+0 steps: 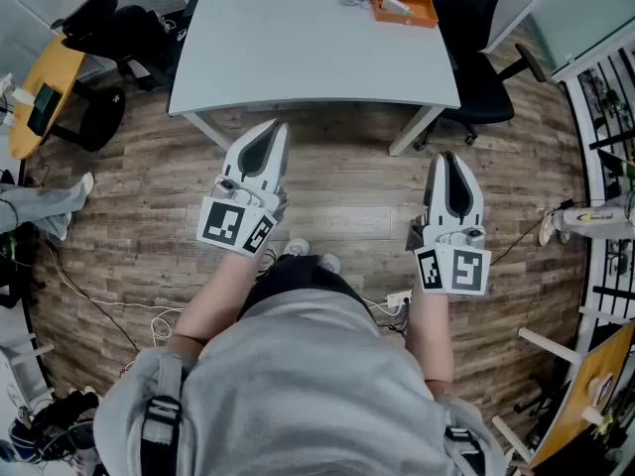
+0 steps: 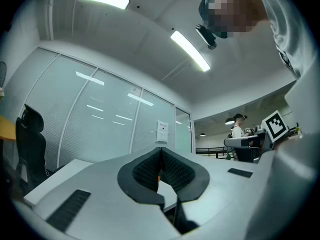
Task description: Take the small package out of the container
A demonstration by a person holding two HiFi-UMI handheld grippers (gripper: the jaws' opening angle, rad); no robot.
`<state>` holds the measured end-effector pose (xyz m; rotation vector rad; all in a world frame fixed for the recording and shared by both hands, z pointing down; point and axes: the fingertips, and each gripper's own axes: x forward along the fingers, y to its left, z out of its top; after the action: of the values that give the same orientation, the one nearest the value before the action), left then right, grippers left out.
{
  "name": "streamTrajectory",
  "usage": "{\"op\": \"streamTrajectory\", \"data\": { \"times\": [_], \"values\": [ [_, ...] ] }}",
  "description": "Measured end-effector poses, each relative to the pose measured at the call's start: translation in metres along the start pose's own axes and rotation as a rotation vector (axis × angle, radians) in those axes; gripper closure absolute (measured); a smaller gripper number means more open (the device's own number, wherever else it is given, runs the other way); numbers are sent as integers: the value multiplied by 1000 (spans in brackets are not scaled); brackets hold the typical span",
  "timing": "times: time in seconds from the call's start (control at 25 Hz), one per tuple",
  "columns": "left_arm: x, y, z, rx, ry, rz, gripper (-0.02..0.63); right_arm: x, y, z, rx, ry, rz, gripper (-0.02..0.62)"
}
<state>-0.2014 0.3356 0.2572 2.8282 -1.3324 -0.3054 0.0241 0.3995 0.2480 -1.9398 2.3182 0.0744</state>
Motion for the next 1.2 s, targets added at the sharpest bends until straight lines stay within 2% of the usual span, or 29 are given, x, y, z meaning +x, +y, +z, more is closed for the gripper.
{"op": "streamTrajectory", "data": {
  "times": [0.16, 0.36, 0.56, 0.92, 1.2],
  "values": [
    [4, -6, -4, 6, 4, -2, 586, -6, -9, 0, 0, 1, 0, 534],
    [12, -6, -8, 16, 1, 4, 586, -4, -21, -5, 67, -22, 8, 534],
    [34, 13, -14, 19, 0, 0, 586, 21, -28, -10, 59, -18, 6, 532],
    [138, 93, -23, -2, -29, -68, 586, 138, -45, -21, 32, -35, -53, 532],
    [221, 163, -24, -2, -34, -133, 586, 234, -62, -26, 33, -58, -130, 532]
  ]
}}
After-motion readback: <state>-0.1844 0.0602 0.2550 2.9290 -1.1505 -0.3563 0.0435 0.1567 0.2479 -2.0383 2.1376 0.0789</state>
